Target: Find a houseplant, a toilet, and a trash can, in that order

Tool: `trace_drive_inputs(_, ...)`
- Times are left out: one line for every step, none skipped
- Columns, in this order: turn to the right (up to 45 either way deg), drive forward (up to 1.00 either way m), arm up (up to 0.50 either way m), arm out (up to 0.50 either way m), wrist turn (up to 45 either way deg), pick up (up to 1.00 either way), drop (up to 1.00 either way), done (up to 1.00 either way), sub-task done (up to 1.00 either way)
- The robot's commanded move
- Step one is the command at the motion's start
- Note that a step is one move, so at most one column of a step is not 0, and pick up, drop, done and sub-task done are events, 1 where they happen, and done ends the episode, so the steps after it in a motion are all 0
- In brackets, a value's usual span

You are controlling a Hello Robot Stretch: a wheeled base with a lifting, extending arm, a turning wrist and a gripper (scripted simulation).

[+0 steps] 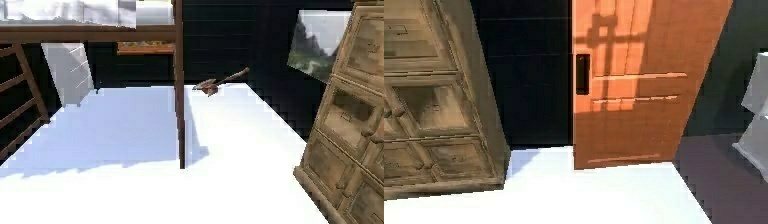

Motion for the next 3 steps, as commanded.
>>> trace_drive_inputs(-45.0,0.00,0.00,0.00,0.0,0.00,0.00,0.00,0.00)
trace_drive_inputs(-36.0,0.00,0.00,0.00,0.0,0.00,0.00,0.00,0.00)
trace_drive_inputs(0.0,1.00,0.00,0.00,0.0,0.00,0.00,0.00,0.00)
